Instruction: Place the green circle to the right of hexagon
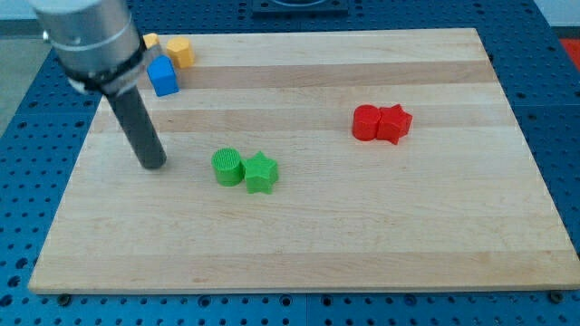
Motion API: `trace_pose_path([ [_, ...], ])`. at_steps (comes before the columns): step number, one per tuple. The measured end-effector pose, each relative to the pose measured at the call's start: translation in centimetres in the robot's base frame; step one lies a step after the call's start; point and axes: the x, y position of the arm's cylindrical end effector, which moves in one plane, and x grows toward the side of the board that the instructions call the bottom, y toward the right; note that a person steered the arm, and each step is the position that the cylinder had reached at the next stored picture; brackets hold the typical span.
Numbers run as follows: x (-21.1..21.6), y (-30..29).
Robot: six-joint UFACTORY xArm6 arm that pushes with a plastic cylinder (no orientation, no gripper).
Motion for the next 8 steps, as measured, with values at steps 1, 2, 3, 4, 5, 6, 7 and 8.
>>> trace_pose_path([
  [1, 3.7, 3.4],
  [2, 4.1, 7.9],
  [3, 3.3, 9.1],
  [4, 1.2, 9.0],
  [5, -0.5, 9.0],
  [6, -2.6, 9.0],
  [7, -5.2, 9.0],
  [8, -7.8, 9.0],
])
